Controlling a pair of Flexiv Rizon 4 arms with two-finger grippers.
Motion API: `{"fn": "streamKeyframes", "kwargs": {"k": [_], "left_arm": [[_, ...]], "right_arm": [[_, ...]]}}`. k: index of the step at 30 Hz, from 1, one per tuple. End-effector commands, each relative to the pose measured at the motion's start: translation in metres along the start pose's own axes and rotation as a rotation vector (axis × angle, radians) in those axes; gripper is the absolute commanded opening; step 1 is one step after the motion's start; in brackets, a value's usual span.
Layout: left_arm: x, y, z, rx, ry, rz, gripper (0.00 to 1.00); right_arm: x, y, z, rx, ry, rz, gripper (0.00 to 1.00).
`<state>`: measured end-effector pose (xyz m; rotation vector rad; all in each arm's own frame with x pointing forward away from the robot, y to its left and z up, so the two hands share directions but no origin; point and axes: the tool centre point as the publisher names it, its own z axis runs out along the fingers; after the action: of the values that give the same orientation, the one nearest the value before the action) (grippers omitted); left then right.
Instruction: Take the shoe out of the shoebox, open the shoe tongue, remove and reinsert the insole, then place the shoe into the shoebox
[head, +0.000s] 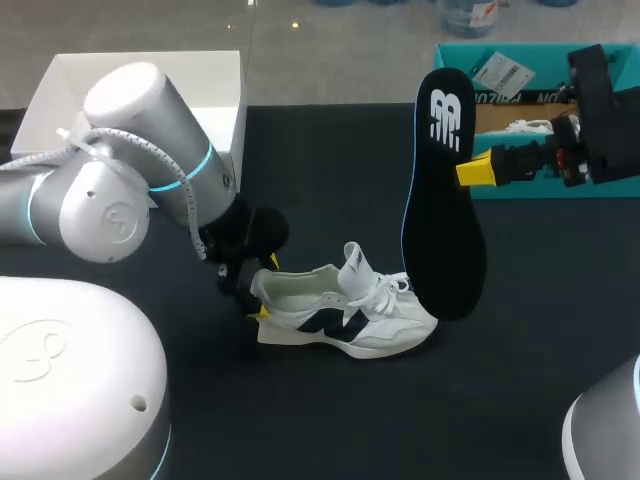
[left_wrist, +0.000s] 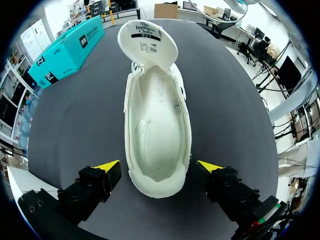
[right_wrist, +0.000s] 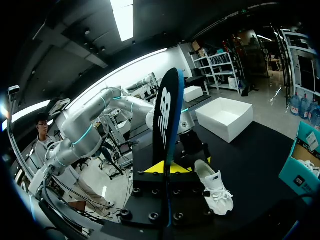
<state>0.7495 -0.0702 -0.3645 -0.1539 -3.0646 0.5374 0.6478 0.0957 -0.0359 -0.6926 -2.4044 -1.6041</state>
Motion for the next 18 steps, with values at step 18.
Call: {"fn": "streamKeyframes", "kwargs": {"k": [18], "left_arm": [[0.008, -0.012, -0.018, -0.262, -0.024, -0.035, 1.00]], "right_arm": [[-0.002, 0.002, 0.003, 0.004, 0.002, 0.001, 0.00]]}}
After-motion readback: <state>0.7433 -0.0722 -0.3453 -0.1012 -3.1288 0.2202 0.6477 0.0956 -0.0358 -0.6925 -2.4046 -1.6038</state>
